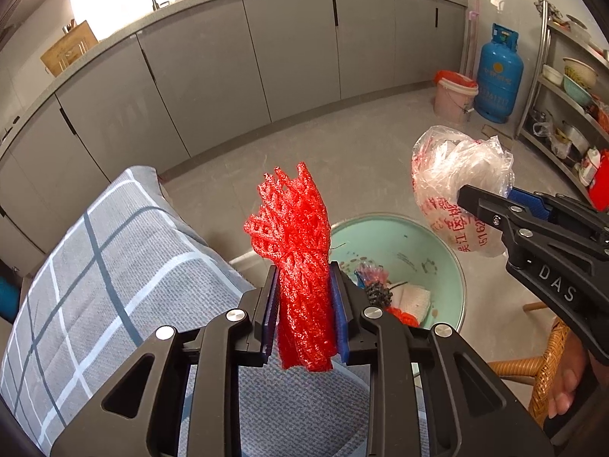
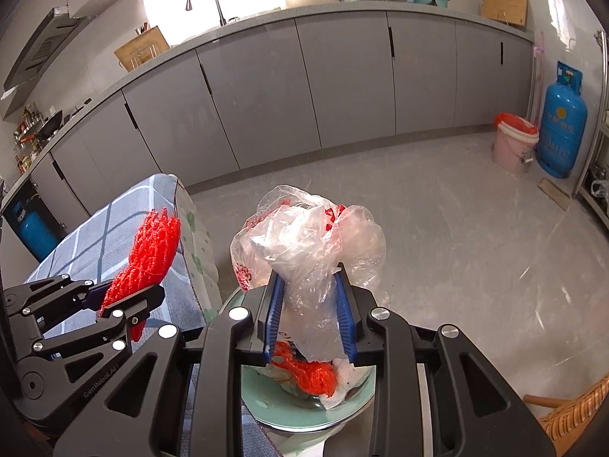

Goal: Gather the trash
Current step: 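Carry the white bag with the right tool over the basin while the left tool carries the red net, then open both tools over the basin to drop the white bag and red net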

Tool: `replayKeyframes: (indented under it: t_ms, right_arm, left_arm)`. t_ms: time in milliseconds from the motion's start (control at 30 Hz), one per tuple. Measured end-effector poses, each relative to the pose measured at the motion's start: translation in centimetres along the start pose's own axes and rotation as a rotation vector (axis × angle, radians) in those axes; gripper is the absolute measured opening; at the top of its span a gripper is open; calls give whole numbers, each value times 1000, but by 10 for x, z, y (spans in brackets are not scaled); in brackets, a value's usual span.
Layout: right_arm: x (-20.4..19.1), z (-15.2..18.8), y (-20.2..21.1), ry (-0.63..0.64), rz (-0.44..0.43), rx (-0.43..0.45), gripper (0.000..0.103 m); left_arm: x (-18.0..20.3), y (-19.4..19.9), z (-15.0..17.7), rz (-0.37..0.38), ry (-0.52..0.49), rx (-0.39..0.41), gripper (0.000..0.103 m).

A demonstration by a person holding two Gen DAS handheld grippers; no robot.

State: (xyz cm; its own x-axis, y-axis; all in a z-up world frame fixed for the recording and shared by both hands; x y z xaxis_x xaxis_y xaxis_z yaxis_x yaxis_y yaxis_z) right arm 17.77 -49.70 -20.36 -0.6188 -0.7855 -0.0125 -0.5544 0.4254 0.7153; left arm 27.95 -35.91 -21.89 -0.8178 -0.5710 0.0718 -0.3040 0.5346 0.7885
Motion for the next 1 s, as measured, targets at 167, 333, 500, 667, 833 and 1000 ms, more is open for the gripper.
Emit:
replayKeyframes:
  t_ms: [167,333,500,667,833,1000]
  right_arm:
    - [1,6,-11,-5,-2,-30,29]
    - [1,8,-18,-5,-1,-50,30]
    - [-1,8,-16,-5,0,-42,30]
    - [0,7,-18,0,0,-42,31]
    - [-1,8,-22,-1,10,-53,32]
    - [-5,9,-24,7,13,-57,32]
  left_arm:
    - [0,-7,3,4,0,-15,25]
    - [3,-12,5,7,-14,-34,25]
    - [3,-12,3,4,-18,-31,25]
    - [4,-13,1,2,-19,-30,27]
    - [9,-17,3,24,-42,-52,27]
    - [6,-20,3,29,-36,-57,27]
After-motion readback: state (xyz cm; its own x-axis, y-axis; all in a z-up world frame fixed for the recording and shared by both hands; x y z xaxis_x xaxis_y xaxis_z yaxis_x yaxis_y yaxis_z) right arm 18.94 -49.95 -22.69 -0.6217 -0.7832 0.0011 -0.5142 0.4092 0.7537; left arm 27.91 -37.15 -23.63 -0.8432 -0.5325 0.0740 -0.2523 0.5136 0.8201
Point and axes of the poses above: each gripper's, at about its wrist camera, not at the fingertips, and y roughly against the way its jaws point, x to its right, z to its underside, the point moved 4 cm from there along -y, roughly the way its jaws point, and after that the axes turned 15 degrees about z, right-handed, at the moved point
